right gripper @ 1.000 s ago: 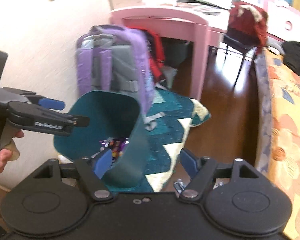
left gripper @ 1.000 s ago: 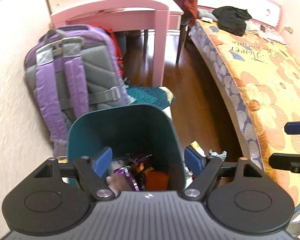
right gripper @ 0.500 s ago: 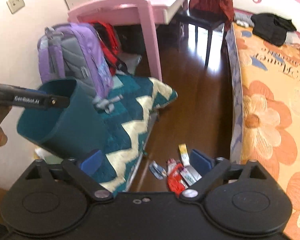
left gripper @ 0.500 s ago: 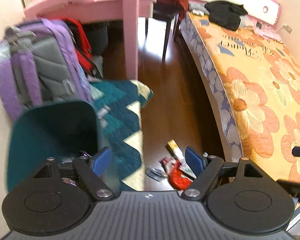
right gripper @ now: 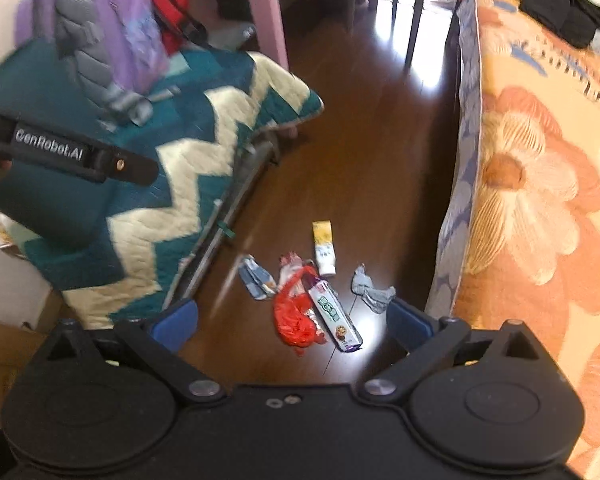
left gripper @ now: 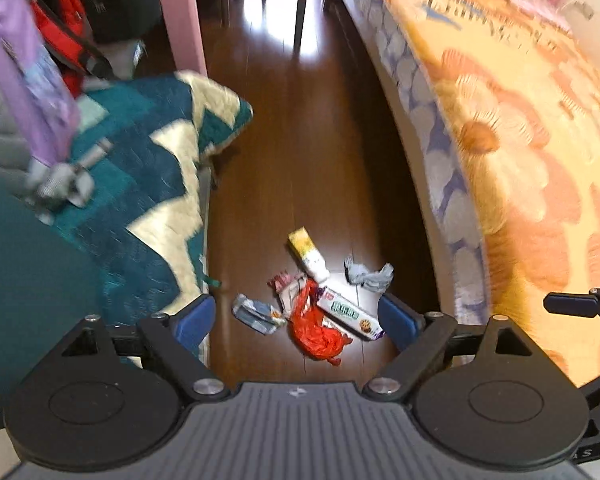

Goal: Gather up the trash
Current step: 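Withdraw both tools from the wastebasket back toward the floor trash, then grasp the biscuit box with the right tool while the left grasps the red plastic bag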

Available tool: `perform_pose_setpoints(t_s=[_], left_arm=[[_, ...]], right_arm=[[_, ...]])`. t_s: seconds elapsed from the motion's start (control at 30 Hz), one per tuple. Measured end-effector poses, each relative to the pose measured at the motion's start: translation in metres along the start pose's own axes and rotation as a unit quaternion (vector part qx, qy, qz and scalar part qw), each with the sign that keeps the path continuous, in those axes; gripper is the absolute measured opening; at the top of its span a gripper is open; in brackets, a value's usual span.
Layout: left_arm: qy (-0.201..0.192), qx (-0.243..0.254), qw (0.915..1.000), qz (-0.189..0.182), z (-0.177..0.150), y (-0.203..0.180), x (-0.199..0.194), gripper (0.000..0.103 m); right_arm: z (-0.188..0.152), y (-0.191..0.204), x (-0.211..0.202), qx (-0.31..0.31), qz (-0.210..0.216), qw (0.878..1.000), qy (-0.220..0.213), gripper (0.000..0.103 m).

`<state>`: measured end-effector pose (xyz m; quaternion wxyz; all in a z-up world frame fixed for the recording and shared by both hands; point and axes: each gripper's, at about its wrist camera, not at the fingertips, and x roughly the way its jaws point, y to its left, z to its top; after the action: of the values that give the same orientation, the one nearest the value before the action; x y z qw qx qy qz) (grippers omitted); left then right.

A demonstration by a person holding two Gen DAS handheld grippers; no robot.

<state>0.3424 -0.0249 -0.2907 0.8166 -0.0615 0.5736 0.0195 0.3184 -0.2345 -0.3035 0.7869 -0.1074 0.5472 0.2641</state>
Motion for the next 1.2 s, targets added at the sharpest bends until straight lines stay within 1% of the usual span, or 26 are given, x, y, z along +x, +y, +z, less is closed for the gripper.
perform_pose_setpoints(t_s=[0.13,0.27,0.33,0.4,0.47,0.57,0.63,0.7,0.8,0.9,0.93,1.0,1.1,1.13,1.2], left_arm=[[0.046,-0.005,0.9989,0.009,-0.013,-0.007,0.079,0.089],[0.078,0.001,0.9967,0.024,-0.035,-0.013,0.164,0.089],[0.092,-0.009,0.9955,0.022,-0.046,-0.012,0.201,0.089],[0.115,-0.029,0.9928,0.02,-0.054,-0.008,0.242,0.089],[0.134,-0.05,0.9895,0.016,-0.063,-0.003,0.282,0.089],[0.148,-0.057,0.9871,0.017,-0.071,-0.003,0.328,0.089],[0.158,-0.062,0.9853,0.018,-0.078,-0.002,0.359,0.089],[0.167,-0.073,0.9832,0.013,-0.085,-0.001,0.385,0.089],[0.19,-0.097,0.977,-0.004,-0.099,-0.002,0.424,0.089],[0.208,-0.115,0.9712,-0.018,-0.113,-0.003,0.454,0.089],[0.213,-0.119,0.9694,-0.023,-0.117,-0.003,0.463,0.089],[0.218,-0.13,0.9668,-0.027,-0.123,-0.003,0.475,0.089],[0.229,-0.155,0.9604,-0.034,-0.131,0.001,0.492,0.089],[0.234,-0.157,0.9588,-0.032,-0.134,0.001,0.497,0.088],[0.235,-0.166,0.9568,-0.042,-0.137,0.003,0.503,0.088]], right_arm=[[-0.017,-0.025,0.068,0.022,-0.004,1.0,0.003,0.101],[-0.039,-0.035,0.148,0.026,-0.016,0.999,0.026,0.101],[-0.051,-0.038,0.183,0.017,-0.023,0.999,0.036,0.1],[-0.061,-0.047,0.221,0.026,-0.021,0.998,0.048,0.098],[-0.069,-0.057,0.26,0.034,-0.032,0.997,0.062,0.096],[-0.081,-0.066,0.311,0.026,-0.036,0.996,0.08,0.094],[-0.088,-0.066,0.34,0.012,-0.037,0.995,0.089,0.09],[-0.094,-0.067,0.365,0.0,-0.041,0.995,0.092,0.09],[-0.101,-0.072,0.398,-0.012,-0.044,0.994,0.097,0.083],[-0.11,-0.075,0.426,-0.023,-0.041,0.993,0.105,0.077],[-0.114,-0.073,0.434,-0.033,-0.042,0.993,0.107,0.077],[-0.122,-0.071,0.445,-0.054,-0.05,0.992,0.105,0.076],[-0.129,-0.072,0.457,-0.065,-0.052,0.991,0.104,0.074],[-0.131,-0.072,0.461,-0.068,-0.054,0.991,0.105,0.073],[-0.135,-0.071,0.467,-0.077,-0.058,0.99,0.106,0.07]])
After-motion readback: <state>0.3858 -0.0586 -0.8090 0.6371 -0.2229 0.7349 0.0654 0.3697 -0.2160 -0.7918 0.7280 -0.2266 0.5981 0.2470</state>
